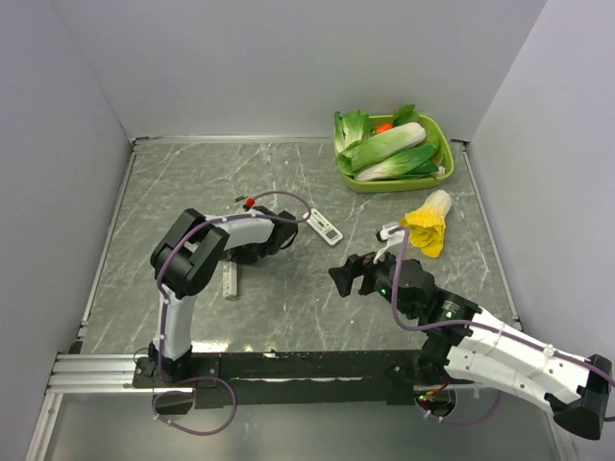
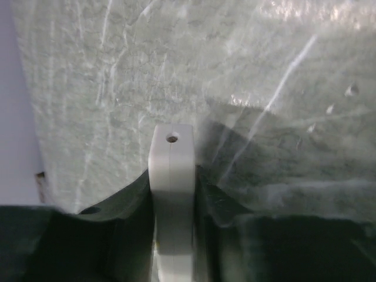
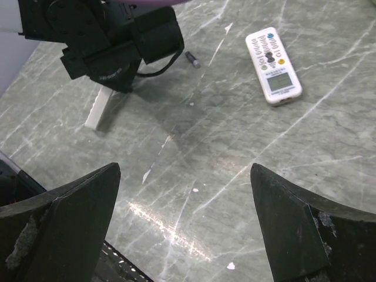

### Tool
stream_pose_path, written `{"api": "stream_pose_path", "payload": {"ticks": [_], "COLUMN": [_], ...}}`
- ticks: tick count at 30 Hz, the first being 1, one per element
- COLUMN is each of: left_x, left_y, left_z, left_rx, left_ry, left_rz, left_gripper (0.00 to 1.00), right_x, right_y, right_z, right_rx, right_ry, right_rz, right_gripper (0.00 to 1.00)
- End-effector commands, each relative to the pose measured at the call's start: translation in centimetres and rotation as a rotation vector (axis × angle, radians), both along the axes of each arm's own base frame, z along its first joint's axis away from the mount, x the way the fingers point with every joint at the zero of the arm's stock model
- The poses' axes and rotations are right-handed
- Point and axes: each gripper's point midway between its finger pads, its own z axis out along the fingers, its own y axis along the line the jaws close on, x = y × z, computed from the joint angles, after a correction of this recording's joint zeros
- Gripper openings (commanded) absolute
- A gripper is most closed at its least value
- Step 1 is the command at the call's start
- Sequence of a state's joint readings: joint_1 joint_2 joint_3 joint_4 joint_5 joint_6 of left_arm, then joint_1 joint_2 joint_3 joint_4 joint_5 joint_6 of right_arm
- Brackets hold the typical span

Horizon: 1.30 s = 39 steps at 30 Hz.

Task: Load the batteries into the remote control

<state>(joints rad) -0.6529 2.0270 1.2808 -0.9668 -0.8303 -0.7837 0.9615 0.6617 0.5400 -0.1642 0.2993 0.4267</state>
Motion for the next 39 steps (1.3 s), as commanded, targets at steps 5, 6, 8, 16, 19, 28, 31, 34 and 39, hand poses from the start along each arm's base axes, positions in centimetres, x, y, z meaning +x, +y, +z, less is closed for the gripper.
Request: {"api": "stream_pose_path", "payload": {"ticks": [5,6,8,16,19,28,31,34,39], "left_x": [-2.1,-2.3,-2.4,-2.3,-2.4,-1.3,-1.1,-0.9,-2.4], "left_y": [-4.4,-5.2,-6.1,-13.4,-16.5,-14.7,-9.8,-4.4,3.2], "left_z": [-2.5,-2.6,-2.6,-0.6,0.5,10.1,12.8,16.4,20.9], "left_rx": [-0.105,-0.122,-0.141,-0.451,-0.630,-0.954,-1.040,-1.073,-0.983], "left_ry": [0.089,0.089,0.086,0.042,0.023,-0.260,-0.377,-0.522,-0.718], "left_rz": [-0.072,-0.085,-0.101,-0.214,-0.265,-0.267,-0.213,-0.168,-0.117], "left_gripper": [0.69,0.76,0.82,0.99,0.99,0.97,0.97,0.97,0.97], "right_x": [-0.1,-0.1,-0.2,-0.2,-0.2,-0.9,-1.3,-1.6,-2.1], "right_y": [-2.1,-2.3,-2.6,-5.0,-6.3,-10.8,-13.0,-15.1,-17.6], "right_z": [-0.3,-0.4,-0.3,-0.5,0.0,1.6,2.1,2.7,3.7], "right_rx": [0.009,0.001,0.003,-0.046,-0.048,-0.051,-0.056,-0.053,-0.064], "right_ry": [-0.005,-0.005,-0.007,0.006,-0.004,-0.041,-0.047,-0.065,-0.102], "right_rz": [-0.067,-0.072,-0.078,-0.165,-0.209,-0.335,-0.407,-0.474,-0.550], "right_gripper": [1.00,1.00,1.00,1.00,1.00,1.00,1.00,1.00,0.99]}}
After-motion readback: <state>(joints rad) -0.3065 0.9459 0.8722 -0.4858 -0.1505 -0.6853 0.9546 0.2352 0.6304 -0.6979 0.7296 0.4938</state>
